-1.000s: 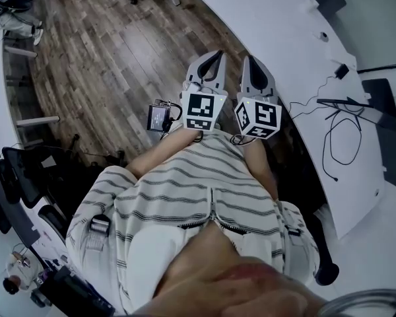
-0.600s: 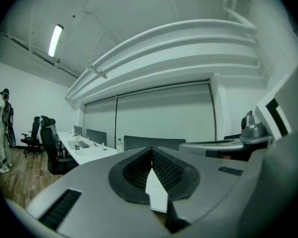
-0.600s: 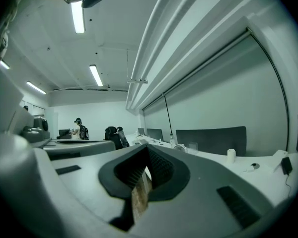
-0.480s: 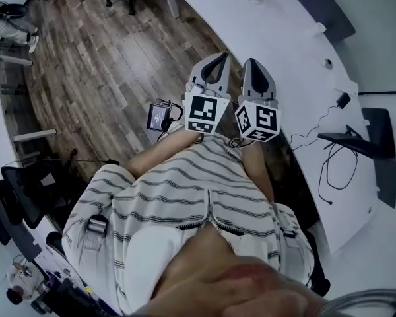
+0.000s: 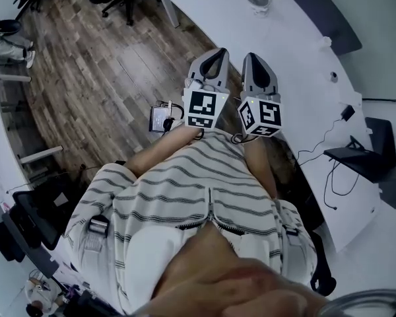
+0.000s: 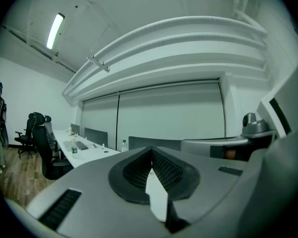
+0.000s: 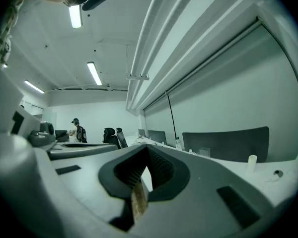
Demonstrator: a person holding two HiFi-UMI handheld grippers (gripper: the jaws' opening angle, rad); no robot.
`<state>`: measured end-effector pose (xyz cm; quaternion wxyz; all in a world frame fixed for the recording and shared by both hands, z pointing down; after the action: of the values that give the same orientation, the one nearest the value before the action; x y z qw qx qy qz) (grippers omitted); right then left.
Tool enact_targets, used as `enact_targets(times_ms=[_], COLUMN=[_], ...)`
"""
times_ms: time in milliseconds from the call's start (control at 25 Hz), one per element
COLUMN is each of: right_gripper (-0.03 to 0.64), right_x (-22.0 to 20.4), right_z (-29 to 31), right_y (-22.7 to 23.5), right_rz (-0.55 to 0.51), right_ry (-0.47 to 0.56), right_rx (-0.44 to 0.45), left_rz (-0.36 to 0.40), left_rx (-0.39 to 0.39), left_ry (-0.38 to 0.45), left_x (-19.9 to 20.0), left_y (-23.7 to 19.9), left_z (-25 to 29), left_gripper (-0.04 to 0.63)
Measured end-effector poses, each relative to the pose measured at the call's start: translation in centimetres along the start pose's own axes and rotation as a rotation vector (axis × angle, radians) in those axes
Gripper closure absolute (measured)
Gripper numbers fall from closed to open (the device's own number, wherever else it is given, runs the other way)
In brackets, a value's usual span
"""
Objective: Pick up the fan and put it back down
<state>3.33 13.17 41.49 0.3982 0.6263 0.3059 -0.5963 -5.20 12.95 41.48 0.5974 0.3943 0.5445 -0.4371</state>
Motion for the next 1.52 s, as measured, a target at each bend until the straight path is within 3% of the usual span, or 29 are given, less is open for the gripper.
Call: enact_targets(times_ms=[240,680,1160,1520], right_gripper=[0.606,0.606,0.606,0.606], right_x=[0.1,-0.1,0.2,0.7], right_z=[3.8,6.0,10.7,14.3], right_y=[0.2,2.8,6.4,12.8], right_rz=[-0.015,-0.027,-0.017,0.001], right_ry=[-0.015,-0.039,-0.033,-0.036], right_rx=[-0.022,-0.077,-0.043,-0.063], left_rz=[-0.003,-0.026,-0.020,-0.001], left_rx=[-0.040,-0.167,-0.213,-0.227], left_ry=[0.011,0.018,0.020,-0.001], left_x=[0.6,0.3,0.8,0.4], left_y=[-2.7,-2.2,-1.7,-0.6], left_z=[3.0,6.9,12.9,19.8], left_gripper=[0.586,0.588,0.588,0.588])
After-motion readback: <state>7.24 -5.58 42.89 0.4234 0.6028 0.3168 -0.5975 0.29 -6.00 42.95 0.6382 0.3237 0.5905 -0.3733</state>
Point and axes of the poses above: the fingertips, and each gripper's own axes: z forward along the fingers, y to its right, x out of its top, the point moved 2 cm from there along -z, backward along the fingers, and after that the axes turned 9 degrees about x, right-handed, at the moved point
